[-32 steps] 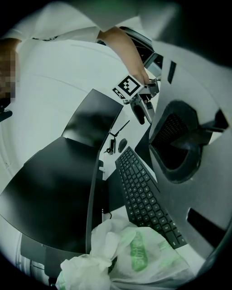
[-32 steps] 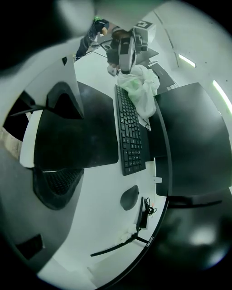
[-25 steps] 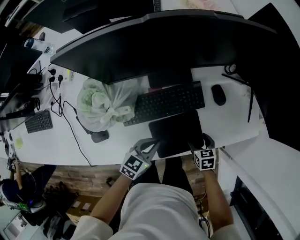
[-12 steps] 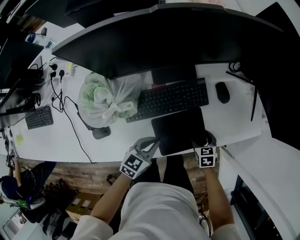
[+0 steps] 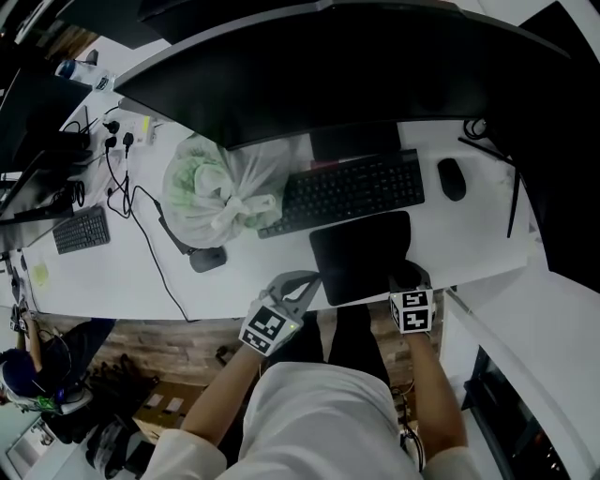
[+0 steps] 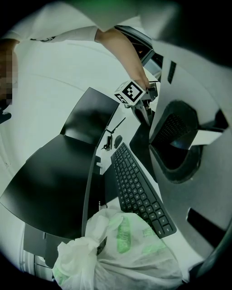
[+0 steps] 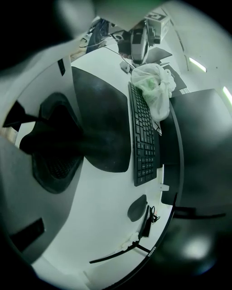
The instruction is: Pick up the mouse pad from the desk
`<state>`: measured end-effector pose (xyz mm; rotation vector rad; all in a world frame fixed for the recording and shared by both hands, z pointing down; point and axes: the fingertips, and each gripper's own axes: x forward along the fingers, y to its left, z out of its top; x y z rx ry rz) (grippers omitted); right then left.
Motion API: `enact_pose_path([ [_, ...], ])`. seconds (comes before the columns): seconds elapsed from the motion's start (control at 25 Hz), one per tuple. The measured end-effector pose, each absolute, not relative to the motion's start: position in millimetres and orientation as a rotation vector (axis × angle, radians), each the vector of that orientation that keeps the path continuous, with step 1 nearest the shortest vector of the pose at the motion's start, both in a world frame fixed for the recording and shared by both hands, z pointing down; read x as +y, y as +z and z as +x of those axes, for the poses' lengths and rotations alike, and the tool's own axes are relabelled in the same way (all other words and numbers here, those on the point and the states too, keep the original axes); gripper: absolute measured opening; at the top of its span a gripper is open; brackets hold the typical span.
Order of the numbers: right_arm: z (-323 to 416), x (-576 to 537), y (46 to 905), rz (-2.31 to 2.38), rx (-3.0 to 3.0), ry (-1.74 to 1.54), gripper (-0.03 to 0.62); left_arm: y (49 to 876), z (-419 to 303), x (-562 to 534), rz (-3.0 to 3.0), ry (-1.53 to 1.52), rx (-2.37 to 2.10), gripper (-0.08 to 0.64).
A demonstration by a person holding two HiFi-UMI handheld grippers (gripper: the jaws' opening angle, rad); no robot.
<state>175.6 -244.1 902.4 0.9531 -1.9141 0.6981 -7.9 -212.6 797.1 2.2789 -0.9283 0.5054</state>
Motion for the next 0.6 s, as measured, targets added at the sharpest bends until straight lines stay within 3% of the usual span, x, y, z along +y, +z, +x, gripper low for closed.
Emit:
enact_pose_path([
  [0.16, 165.4, -237.8, 895.5, 0.934, -1.935, 0.759, 0.055, 788.5, -10.7, -211.9, 2.291, 0.497, -0.931, 0.015],
  [0.6, 146.6, -229.3, 839.6, 0.952, -2.021, 0.843, 0.044, 750.9, -20.3, -213.9, 2.364, 0.467, -0.929, 0.015],
])
